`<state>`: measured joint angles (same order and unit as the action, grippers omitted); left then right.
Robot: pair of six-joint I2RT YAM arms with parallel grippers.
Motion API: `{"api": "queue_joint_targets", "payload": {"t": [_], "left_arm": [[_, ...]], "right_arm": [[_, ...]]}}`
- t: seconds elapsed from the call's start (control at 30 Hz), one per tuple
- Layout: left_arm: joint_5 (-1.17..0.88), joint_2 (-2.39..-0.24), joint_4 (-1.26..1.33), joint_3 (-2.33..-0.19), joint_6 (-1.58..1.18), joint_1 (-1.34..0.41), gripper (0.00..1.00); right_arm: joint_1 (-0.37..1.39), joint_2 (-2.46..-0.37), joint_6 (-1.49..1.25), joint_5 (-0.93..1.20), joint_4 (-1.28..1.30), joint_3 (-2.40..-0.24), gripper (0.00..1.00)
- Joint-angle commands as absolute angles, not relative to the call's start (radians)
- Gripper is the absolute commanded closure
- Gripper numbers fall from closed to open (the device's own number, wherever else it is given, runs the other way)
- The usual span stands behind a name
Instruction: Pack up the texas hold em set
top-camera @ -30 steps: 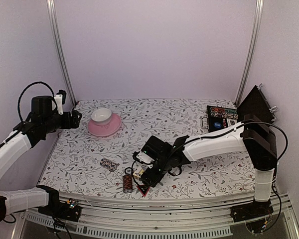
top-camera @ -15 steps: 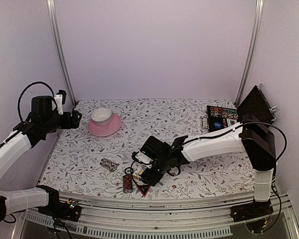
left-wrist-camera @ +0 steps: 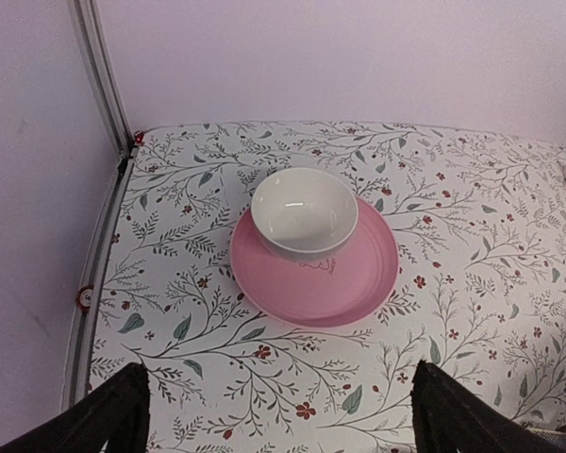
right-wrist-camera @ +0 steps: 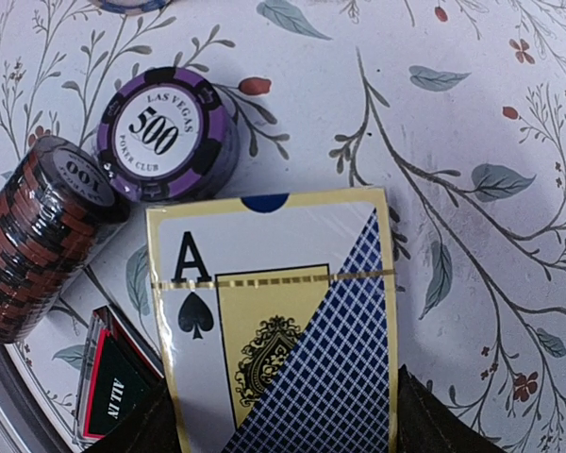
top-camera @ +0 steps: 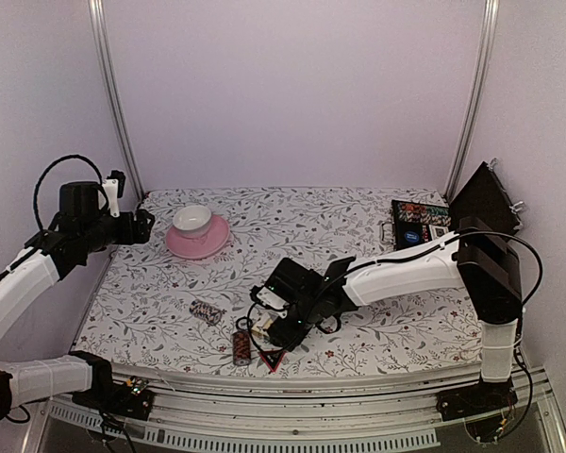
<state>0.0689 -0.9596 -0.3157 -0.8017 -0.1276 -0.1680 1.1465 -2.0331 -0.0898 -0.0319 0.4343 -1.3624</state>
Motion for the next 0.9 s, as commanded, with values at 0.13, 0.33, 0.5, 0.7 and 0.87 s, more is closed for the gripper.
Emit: {"api": "queue_joint_targets", "payload": {"t": [0.13,0.33,0.5,0.7,0.87], "left_arm": [[0.073,-0.949,-0.311,-0.785,-0.125,-0.167,0.03],[0.07,-0.955,-0.313,-0.787,-0.126,-0.167,0.03],[0.07,-0.949,-0.314,-0.786,-0.126,-0.167,0.03],[0.064,-0.94,-0.313,-0.785,-0.128,-0.168,0.03],[0.059,-0.937,-0.314,-0.785,-0.129,-0.168,0.03]], "right_arm": [[1.146,-1.846,-0.194,-0.145,0.462,-1.347,0.44],[1.047,-1.652,-0.368,-0.188,0.546,-1.261,0.45],[0.87,-1.502,-0.451,-0.191,0.598,-1.153,0.45],[0.579,-1.439,-0.437,-0.189,0.604,-1.1,0.45],[0.393,-1.517,-0.387,-0.169,0.587,-1.162,0.46]]}}
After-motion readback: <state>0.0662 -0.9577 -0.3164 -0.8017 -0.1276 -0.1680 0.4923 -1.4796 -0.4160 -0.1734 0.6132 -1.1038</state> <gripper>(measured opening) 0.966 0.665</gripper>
